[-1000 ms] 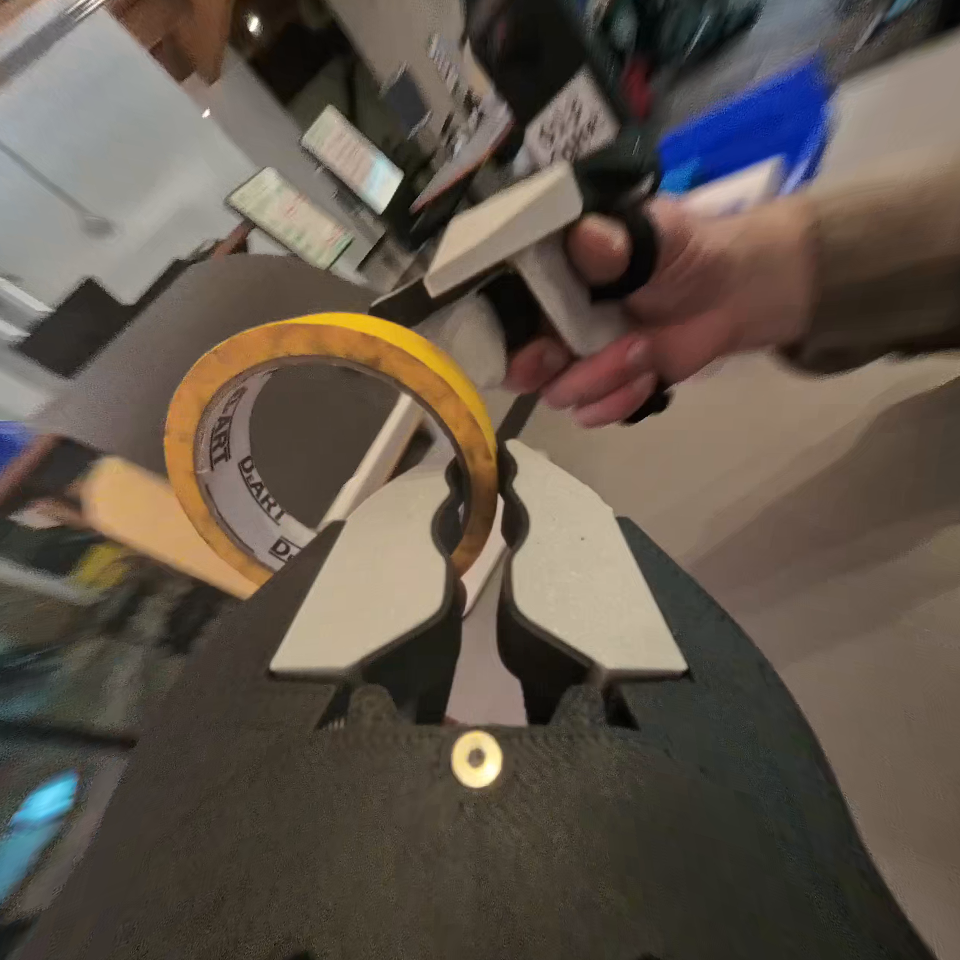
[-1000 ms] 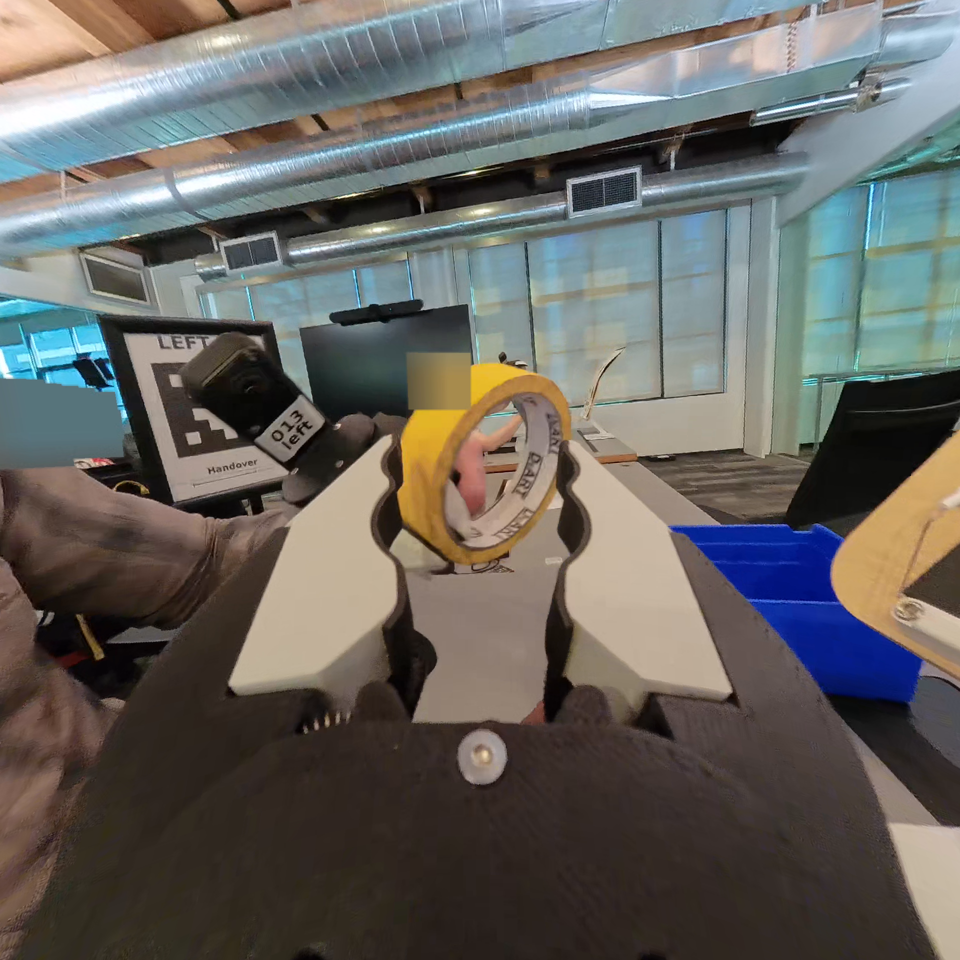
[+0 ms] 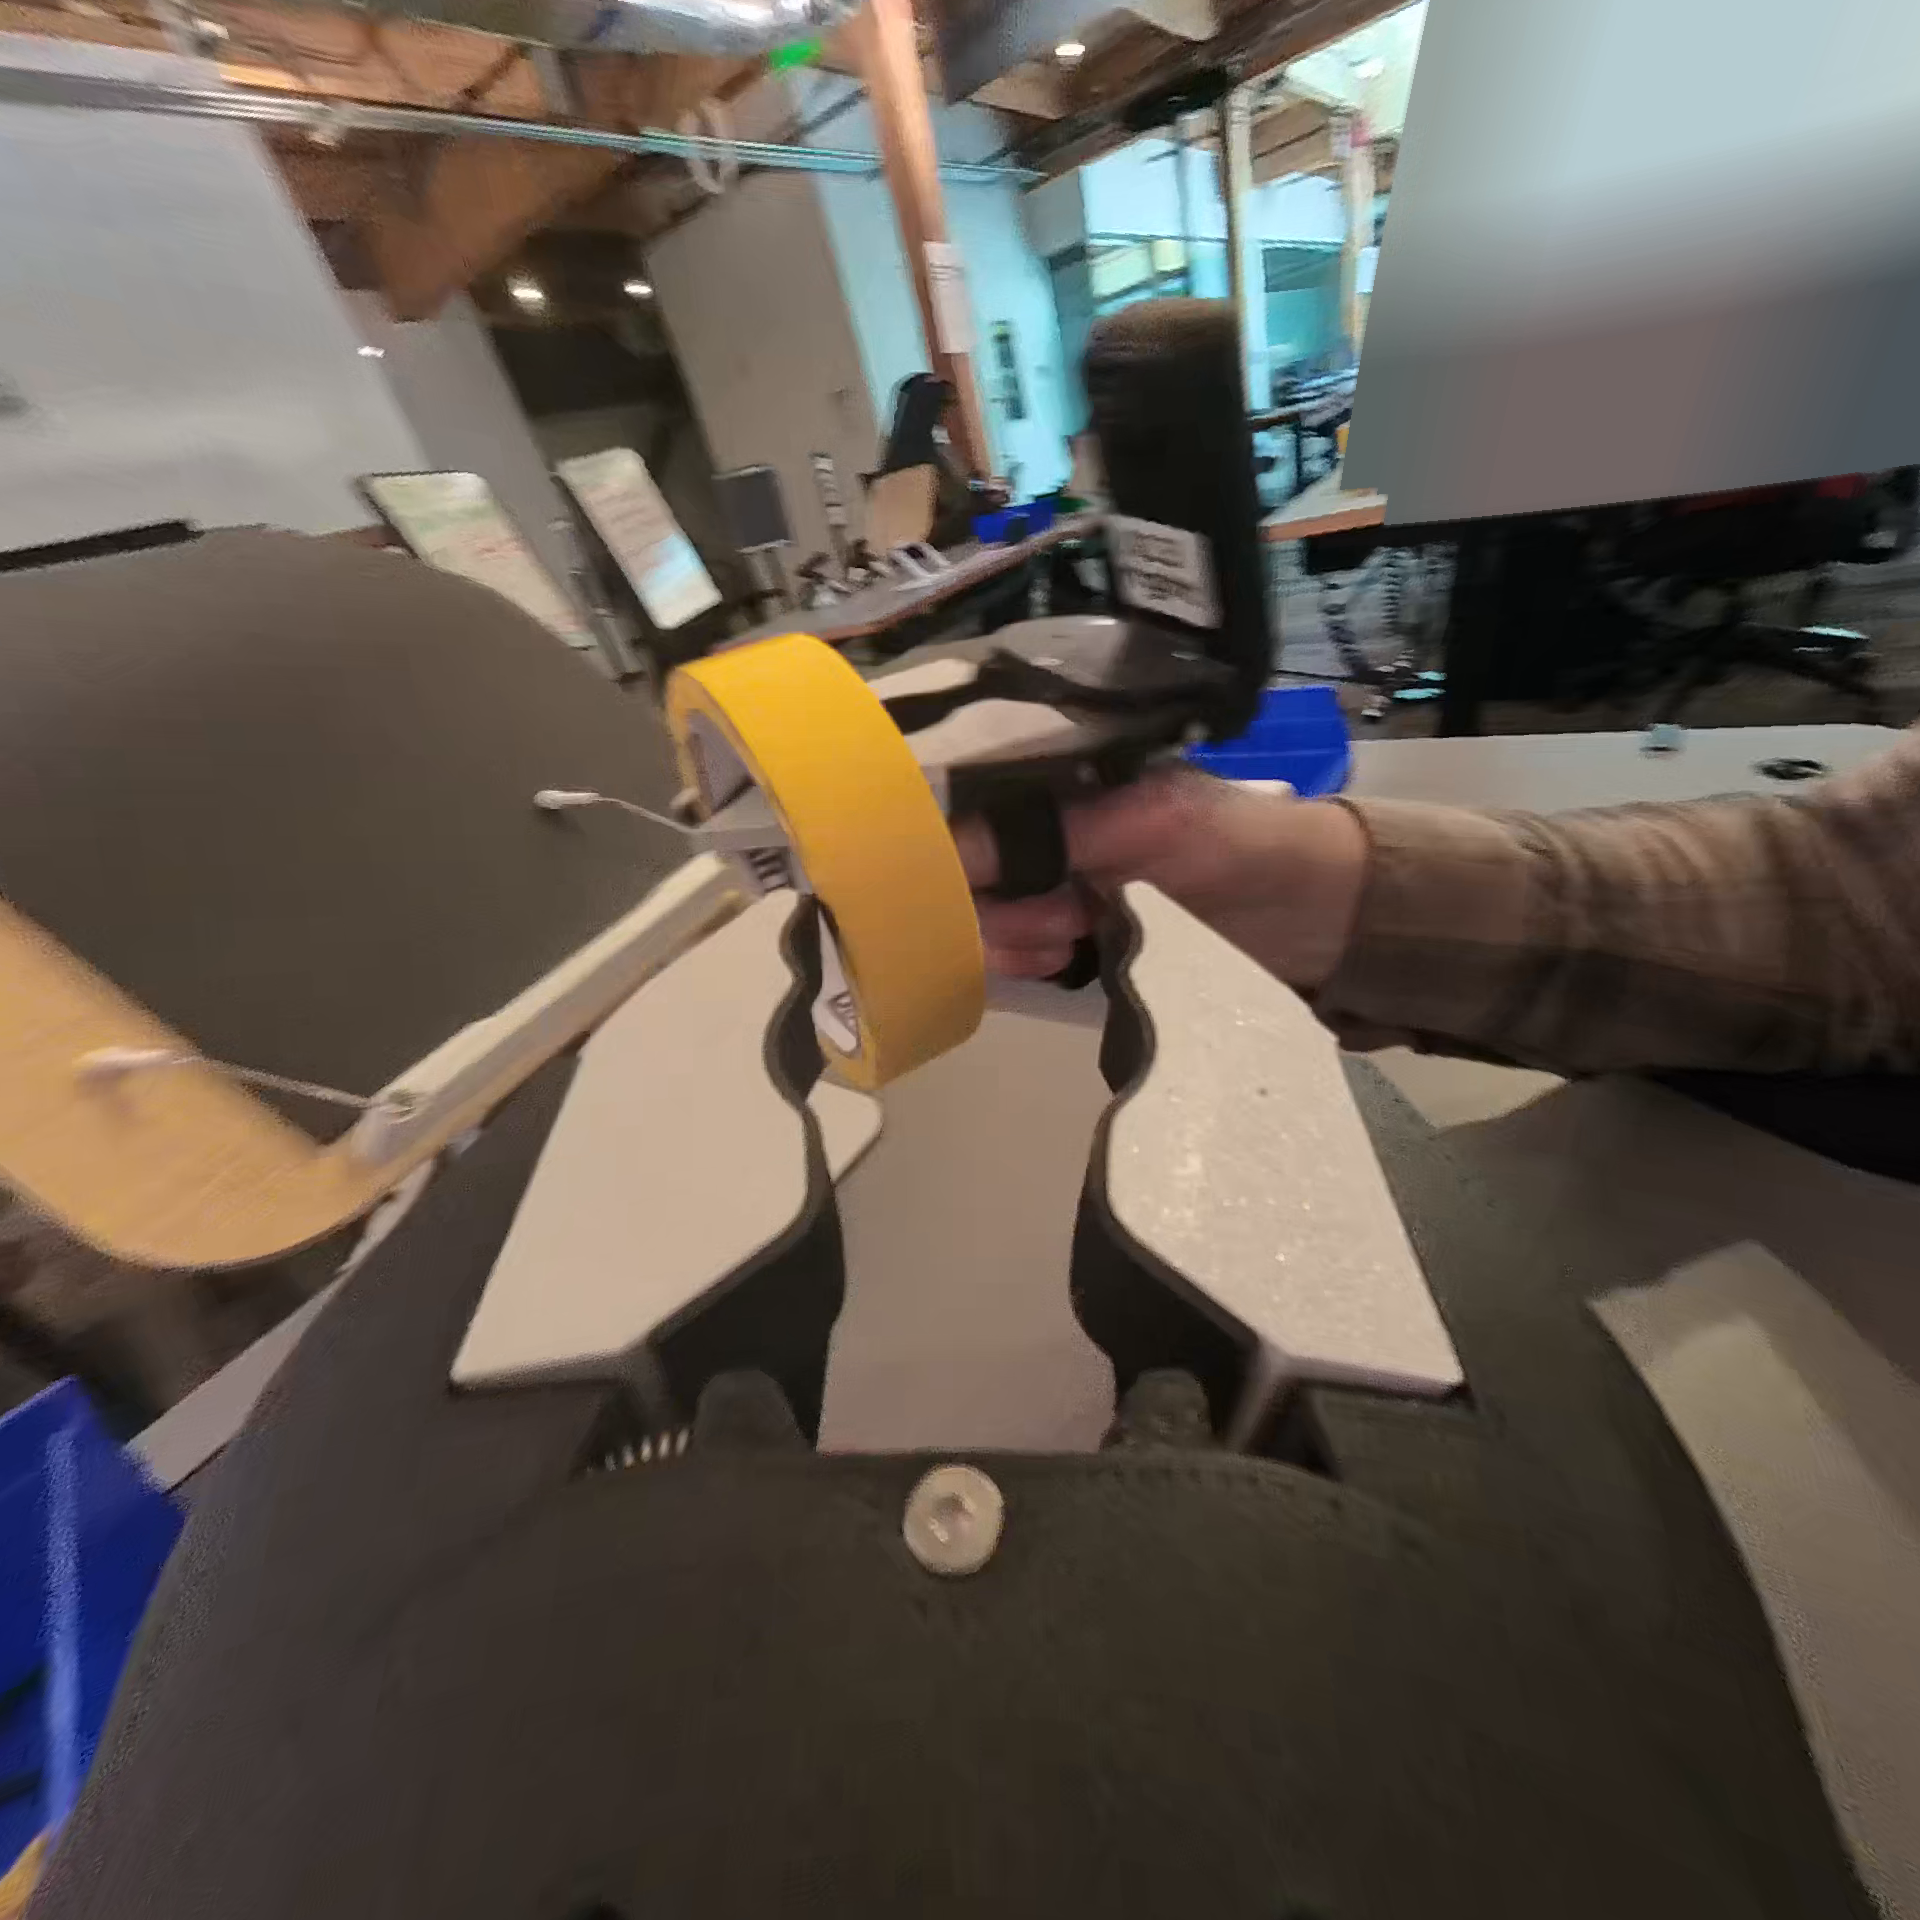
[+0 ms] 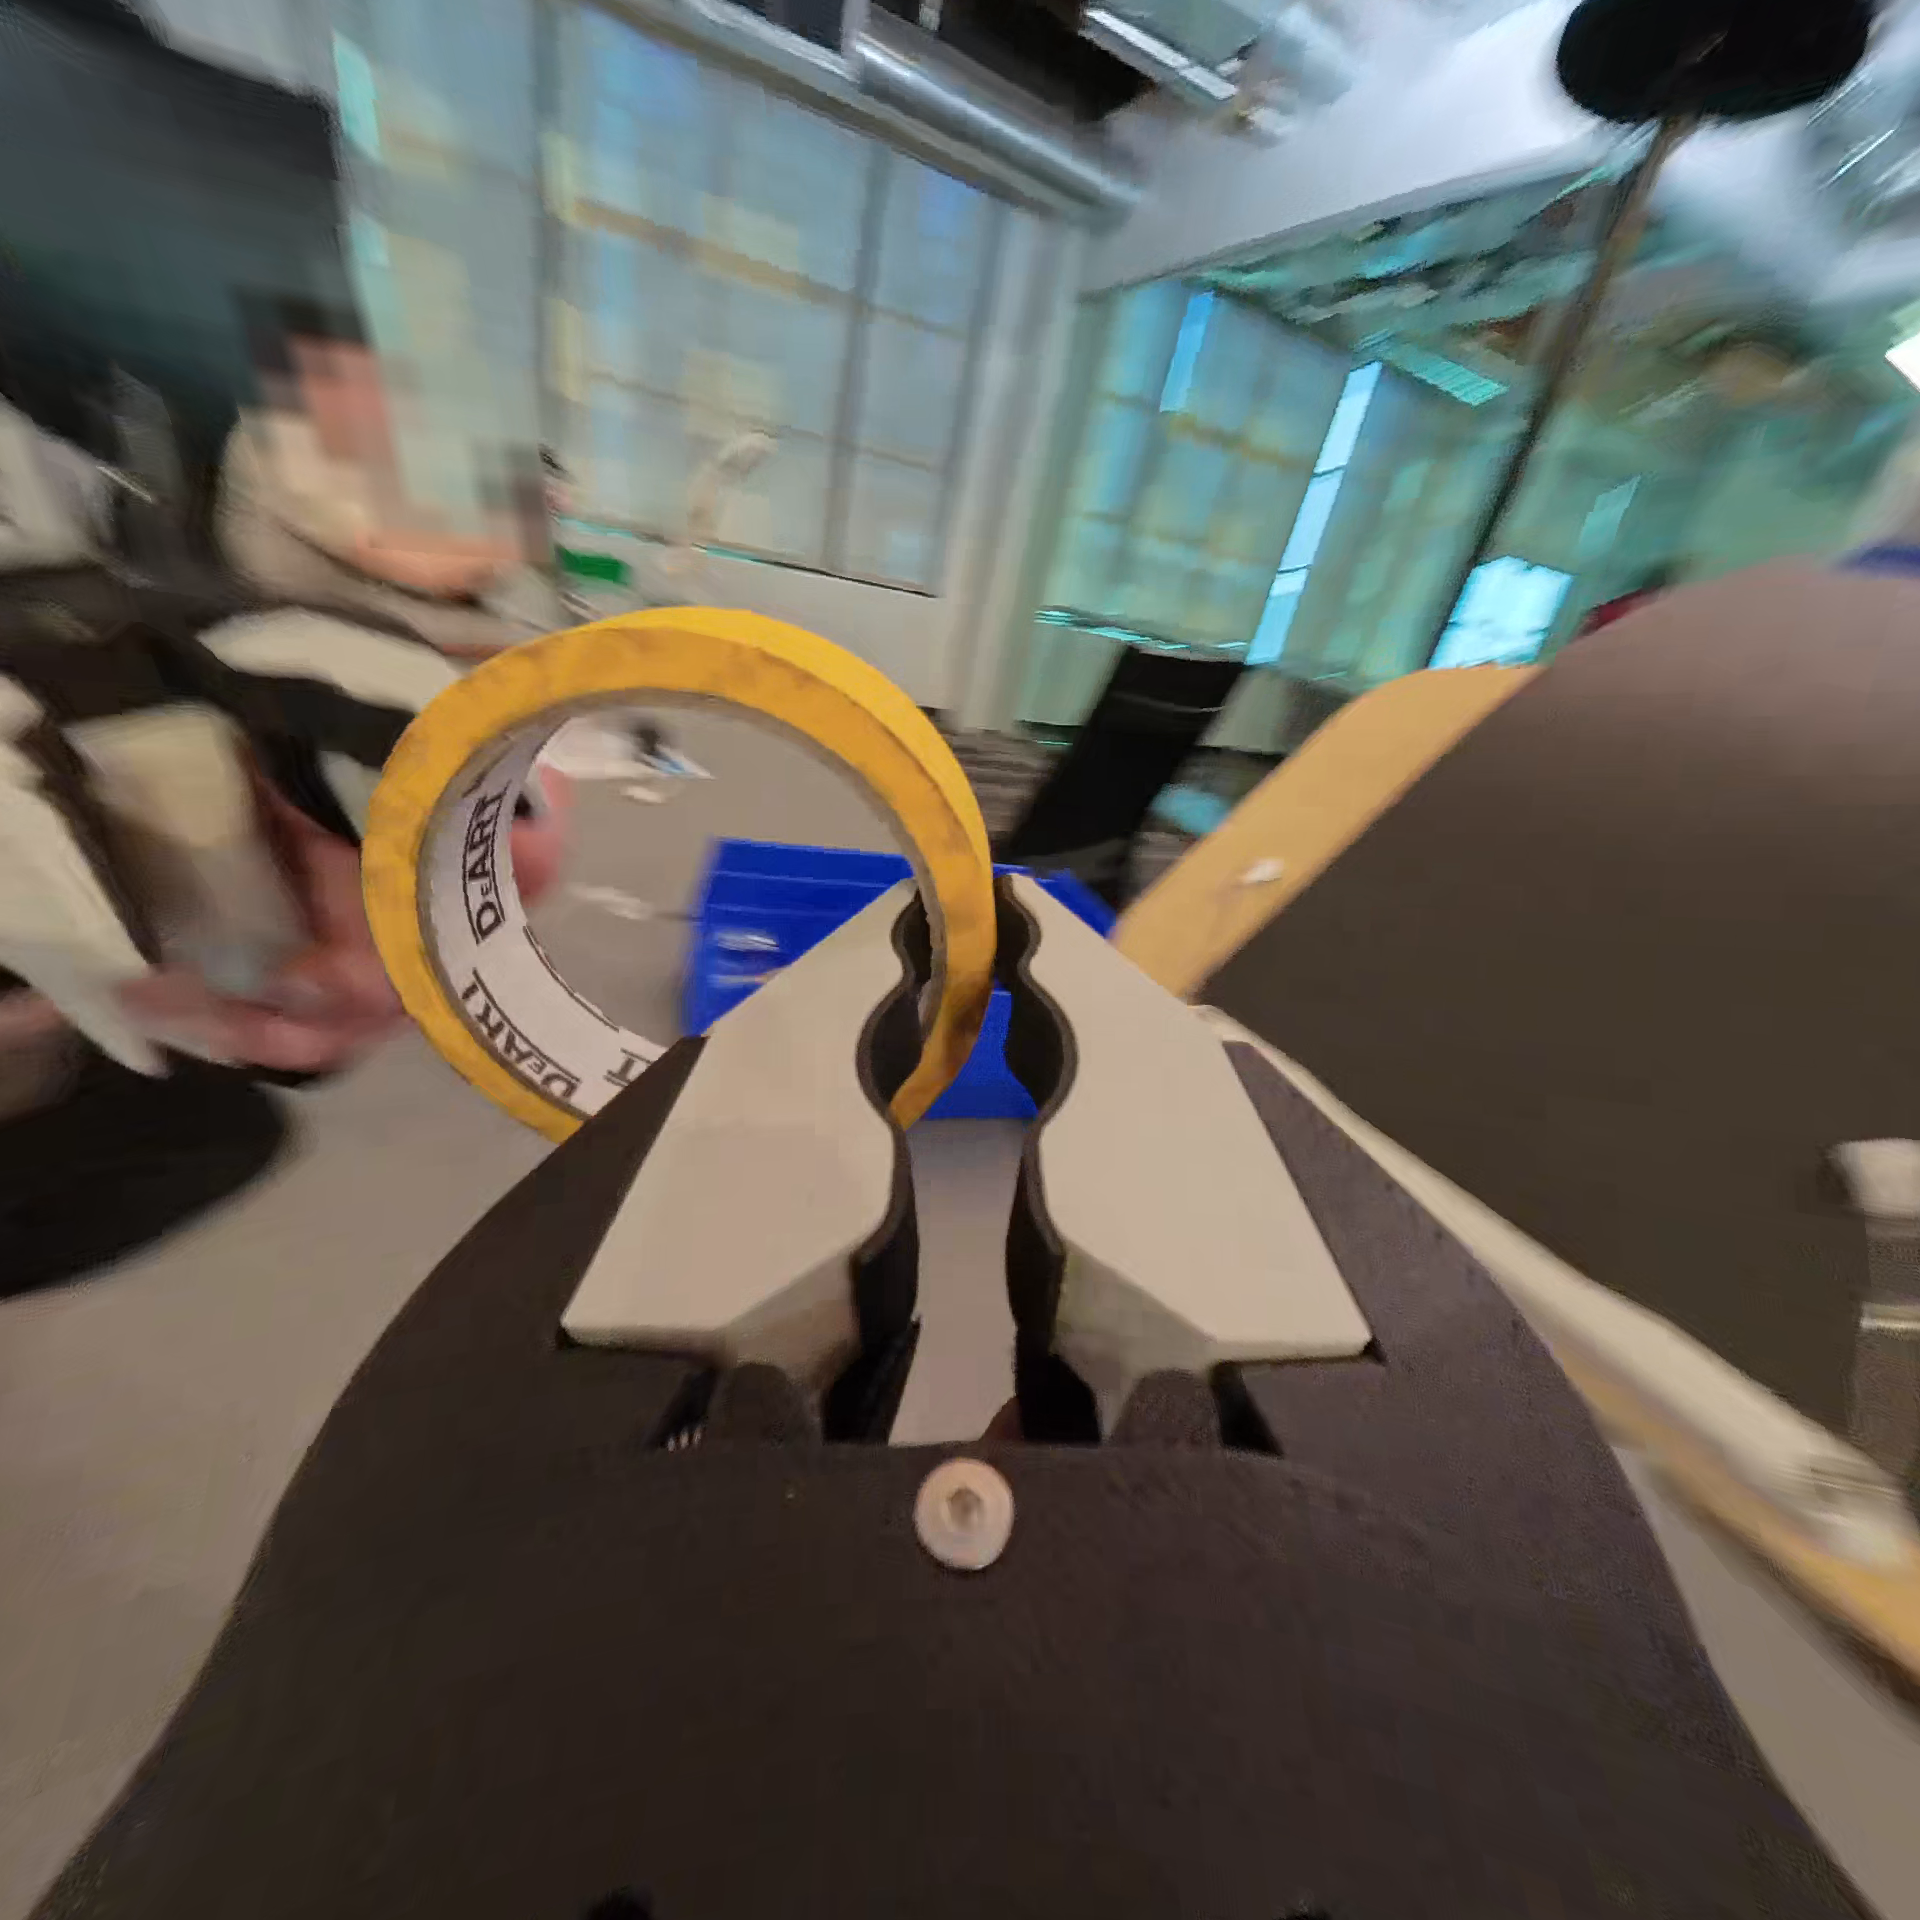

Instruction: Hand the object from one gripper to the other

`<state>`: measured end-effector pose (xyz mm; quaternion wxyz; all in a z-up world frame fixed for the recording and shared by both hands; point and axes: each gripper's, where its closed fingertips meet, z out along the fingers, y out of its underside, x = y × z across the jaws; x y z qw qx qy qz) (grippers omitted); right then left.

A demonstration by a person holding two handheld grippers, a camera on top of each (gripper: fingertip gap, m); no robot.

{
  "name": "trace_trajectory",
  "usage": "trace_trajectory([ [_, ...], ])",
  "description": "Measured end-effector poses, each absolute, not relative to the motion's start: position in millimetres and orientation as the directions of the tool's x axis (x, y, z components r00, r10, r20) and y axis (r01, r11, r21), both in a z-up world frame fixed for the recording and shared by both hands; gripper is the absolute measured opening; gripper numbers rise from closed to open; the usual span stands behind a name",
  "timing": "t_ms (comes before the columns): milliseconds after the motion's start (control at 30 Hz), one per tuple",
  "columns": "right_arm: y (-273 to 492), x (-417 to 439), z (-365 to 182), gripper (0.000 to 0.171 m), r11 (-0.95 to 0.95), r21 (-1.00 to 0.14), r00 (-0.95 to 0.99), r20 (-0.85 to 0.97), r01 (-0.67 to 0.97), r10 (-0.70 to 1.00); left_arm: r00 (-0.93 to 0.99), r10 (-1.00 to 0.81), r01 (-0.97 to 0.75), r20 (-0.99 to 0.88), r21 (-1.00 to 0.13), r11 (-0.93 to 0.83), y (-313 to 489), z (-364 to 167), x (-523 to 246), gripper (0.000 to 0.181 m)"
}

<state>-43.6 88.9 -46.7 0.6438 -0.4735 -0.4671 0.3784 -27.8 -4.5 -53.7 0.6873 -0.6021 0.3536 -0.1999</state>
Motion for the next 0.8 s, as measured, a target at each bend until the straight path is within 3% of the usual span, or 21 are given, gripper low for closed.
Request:
trace_trajectory([
  [100, 100.0, -33.7, -38.7, 0.007, 0.508, -0.857, 0.456, 0.488, 0.088, 0.744, 0.757, -0.595, -0.169, -0.27, -0.961, 0.221, 1.3, -38.1, -41.3, 0.055],
  [233, 90.1, -30.1, -28.4, 0.007, 0.747, -0.609, 0.537, 0.738, 0.268, 0.409, 0.801, -0.465, -0.334, -0.377, -0.926, 0.176, 18.8, -37.0, -41.6, 0.061],
  [367, 68.4, -33.8, -21.5, 0.006, 0.848, -0.391, 0.54, 0.828, 0.357, 0.155, 0.787, -0.388, -0.469, -0.48, -0.874, 0.13, 33.6, -47.6, -36.1, 0.056],
  [433, 61.5, -35.8, -21.3, 0.007, 0.867, -0.336, 0.532, 0.841, 0.369, 0.099, 0.785, -0.368, -0.48, -0.498, -0.865, 0.147, 35.8, -48.0, -35.0, 0.04],
  [467, 60.3, -36.0, -21.2, 0.007, 0.87, -0.316, 0.529, 0.845, 0.379, 0.077, 0.794, -0.339, -0.488, -0.504, -0.862, 0.14, 37.7, -47.6, -39.5, 0.03],
  [600, 55.2, -37.1, -19.0, 0.008, 0.886, -0.29, 0.523, 0.85, 0.363, 0.063, 0.79, -0.346, -0.483, -0.506, -0.861, 0.157, 34.7, -46.0, -40.0, 0.03],
  [667, 46.1, -39.8, -21.9, 0.031, 0.91, -0.291, 0.49, 0.864, 0.295, 0.117, 0.743, -0.327, -0.563, -0.584, -0.809, 0.166, 34.6, -47.4, -42.4, 0.03],
  [700, 43.2, -43.5, -29.2, 0.034, 0.917, -0.294, 0.433, 0.887, 0.268, 0.158, 0.687, -0.297, -0.636, -0.663, -0.746, 0.196, 33.7, -46.2, -44.0, 0.029],
  [800, 36.7, -48.1, -54.6, 0.043, 0.893, -0.414, 0.197, 0.903, 0.174, 0.381, 0.346, -0.186, -0.89, -0.92, -0.384, 0.247, 31.9, -50.3, -50.8, 0.029],
])
